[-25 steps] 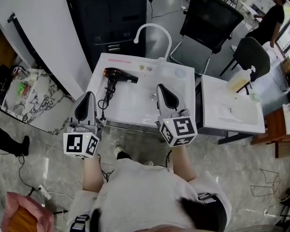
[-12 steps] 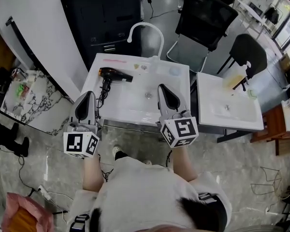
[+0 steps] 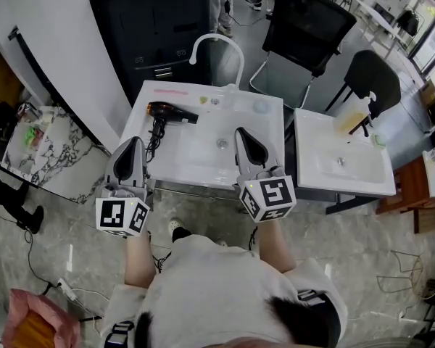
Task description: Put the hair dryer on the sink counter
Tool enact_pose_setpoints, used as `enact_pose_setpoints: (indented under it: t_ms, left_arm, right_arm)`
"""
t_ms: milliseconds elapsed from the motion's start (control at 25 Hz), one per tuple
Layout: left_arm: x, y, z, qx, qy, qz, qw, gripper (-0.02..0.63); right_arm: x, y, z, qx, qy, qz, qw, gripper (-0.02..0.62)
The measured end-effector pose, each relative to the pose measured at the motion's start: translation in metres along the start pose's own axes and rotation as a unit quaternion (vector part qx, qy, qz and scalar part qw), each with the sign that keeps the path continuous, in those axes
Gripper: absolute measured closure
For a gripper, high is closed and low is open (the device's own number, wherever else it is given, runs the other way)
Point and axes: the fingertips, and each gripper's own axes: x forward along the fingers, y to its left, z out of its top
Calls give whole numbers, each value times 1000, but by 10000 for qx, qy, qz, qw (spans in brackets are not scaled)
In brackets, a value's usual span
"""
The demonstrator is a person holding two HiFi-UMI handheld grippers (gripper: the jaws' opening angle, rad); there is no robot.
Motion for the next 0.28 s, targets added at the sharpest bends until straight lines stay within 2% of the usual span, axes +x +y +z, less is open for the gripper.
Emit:
enact_pose_setpoints:
  t_ms: [280]
  left_arm:
    - [3, 5, 1, -32, 5, 9, 10000, 604]
  right_arm:
    - [6, 2, 4, 26, -46, 8, 10000, 584]
